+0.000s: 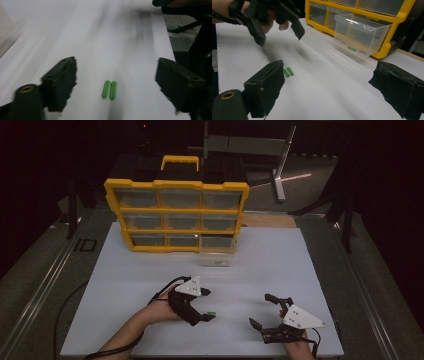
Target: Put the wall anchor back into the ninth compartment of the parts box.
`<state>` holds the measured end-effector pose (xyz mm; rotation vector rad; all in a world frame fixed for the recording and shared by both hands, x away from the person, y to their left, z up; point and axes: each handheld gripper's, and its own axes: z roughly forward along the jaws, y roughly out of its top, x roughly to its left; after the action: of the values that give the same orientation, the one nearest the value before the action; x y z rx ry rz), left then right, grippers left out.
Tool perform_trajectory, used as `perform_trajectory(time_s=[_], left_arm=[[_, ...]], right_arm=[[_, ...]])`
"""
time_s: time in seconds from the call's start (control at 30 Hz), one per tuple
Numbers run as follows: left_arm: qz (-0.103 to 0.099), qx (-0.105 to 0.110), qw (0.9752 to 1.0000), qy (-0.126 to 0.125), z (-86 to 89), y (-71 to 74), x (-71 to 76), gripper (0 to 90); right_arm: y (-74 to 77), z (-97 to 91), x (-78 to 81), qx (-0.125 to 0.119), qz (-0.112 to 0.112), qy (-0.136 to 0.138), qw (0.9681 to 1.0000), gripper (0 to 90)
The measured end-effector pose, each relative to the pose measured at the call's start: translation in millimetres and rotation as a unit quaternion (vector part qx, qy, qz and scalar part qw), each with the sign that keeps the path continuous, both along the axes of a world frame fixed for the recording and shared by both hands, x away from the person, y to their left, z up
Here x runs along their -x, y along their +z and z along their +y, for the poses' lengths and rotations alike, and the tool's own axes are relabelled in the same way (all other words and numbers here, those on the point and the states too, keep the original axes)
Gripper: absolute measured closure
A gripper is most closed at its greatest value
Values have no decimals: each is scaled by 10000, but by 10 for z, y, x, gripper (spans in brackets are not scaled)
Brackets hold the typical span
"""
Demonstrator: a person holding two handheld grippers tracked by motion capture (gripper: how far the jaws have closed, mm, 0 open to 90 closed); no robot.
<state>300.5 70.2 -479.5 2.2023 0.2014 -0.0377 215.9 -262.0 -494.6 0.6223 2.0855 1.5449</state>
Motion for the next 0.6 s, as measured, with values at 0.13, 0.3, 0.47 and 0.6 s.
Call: perform_trajectory(time_s=[0.13,0.3,0.47,0.6], left_arm=[[-26,75,9999,69,-10,-112,-39,318],[52,-9,9999,116,-26,-214,-74,443],[202,-112,9997,100,-31,-289,-112,569],[383,-269,9989,31,-81,-387,-121,616]], right_arm=[[1,-4,0,6,-2,10,10000,97],[1,-6,2,0,-2,22,10000,97],[-3,-5,1,7,22,16,10000,97],[-4,-5,-2,17,34,18,10000,97]])
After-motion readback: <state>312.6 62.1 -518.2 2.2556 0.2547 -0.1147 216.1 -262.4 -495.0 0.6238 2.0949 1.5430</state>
